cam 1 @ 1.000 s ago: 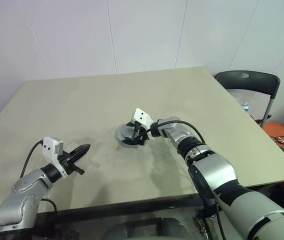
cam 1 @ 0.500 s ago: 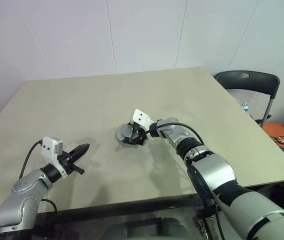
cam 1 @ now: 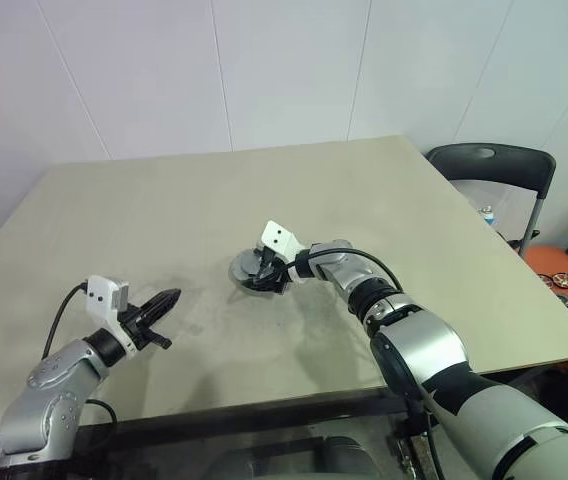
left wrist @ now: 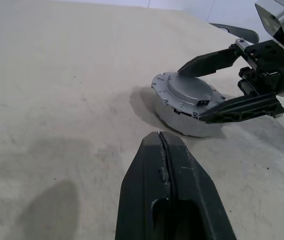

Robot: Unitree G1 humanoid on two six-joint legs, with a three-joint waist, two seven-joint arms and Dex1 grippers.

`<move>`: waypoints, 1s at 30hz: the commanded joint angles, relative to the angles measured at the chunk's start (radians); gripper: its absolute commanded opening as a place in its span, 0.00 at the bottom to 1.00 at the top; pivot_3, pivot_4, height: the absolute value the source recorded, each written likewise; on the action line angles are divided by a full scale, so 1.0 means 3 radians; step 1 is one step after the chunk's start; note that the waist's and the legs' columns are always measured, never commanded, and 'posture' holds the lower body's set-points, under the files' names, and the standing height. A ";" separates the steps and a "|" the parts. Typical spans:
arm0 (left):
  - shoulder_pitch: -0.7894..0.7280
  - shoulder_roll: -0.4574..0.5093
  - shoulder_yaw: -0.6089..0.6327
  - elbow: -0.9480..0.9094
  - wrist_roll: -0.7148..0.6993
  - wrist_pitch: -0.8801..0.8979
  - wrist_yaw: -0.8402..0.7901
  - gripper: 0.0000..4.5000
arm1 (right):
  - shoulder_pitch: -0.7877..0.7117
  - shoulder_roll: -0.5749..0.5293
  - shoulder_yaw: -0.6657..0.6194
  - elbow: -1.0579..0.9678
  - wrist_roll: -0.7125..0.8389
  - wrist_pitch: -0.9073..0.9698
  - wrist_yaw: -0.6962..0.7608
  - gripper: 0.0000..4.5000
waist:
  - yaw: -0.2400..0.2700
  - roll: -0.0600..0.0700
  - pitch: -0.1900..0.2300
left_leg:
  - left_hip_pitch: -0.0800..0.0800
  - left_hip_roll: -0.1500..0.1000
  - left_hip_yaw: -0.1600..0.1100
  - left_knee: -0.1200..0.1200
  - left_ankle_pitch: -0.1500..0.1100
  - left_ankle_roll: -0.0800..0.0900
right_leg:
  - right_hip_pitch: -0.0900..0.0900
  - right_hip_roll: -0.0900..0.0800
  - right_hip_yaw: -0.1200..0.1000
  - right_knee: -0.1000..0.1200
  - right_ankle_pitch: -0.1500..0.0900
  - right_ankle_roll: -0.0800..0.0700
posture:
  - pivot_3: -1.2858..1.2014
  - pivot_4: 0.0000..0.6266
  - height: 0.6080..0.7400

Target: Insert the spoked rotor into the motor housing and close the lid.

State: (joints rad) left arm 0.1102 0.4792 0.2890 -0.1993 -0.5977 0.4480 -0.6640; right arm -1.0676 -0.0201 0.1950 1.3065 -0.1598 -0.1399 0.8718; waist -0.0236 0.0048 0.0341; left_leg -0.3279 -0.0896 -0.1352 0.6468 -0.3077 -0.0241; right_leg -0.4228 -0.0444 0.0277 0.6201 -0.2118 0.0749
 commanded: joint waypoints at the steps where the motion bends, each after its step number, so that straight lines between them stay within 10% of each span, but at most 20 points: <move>1: -0.0027 0.0005 0.0034 -0.0099 0.0014 -0.0059 0.0031 0.00 | 0.0008 0.0006 -0.0026 0.0015 -0.0038 0.0011 -0.0055 1.00 | 0.0000 0.0000 0.0000 | 0.0000 0.0000 0.0000 0.0000 0.0000 0.0000 | 0.0000 0.0000 0.0000 0.0000 0.0000 0.0000 | 0.52 0.00 1.00; 10: -0.0040 -0.0068 -0.0018 -0.0129 0.0003 -0.0076 0.0048 0.00 | -0.0239 0.0023 -0.0560 -0.0129 0.0438 0.0275 0.0101 1.00 | 0.0007 0.0001 0.0001 | -0.0004 0.0000 0.0000 0.0000 0.0000 0.0000 | -0.0003 -0.0001 0.0000 -0.0002 0.0000 0.0000 | 0.52 0.00 1.00; 30: -0.0127 -0.0061 -0.0046 -0.0003 0.0069 -0.0103 0.0012 0.00 | 0.0118 -0.0011 -0.0199 -0.0011 -0.0029 -0.0007 -0.0375 1.00 | -0.0069 -0.0001 -0.0001 | 0.0007 0.0001 0.0000 -0.0001 0.0001 -0.0002 | 0.0006 -0.0001 0.0002 0.0002 0.0000 0.0000 | 0.52 0.00 1.00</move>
State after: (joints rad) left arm 0.0796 0.4504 0.2539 -0.1864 -0.5780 0.4426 -0.6548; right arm -1.0305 -0.0203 0.1395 1.2969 -0.1633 -0.1561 0.7835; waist -0.0444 0.0046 0.0339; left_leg -0.3241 -0.0894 -0.1352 0.6464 -0.3074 -0.0245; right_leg -0.4193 -0.0445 0.0284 0.6205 -0.2118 0.0749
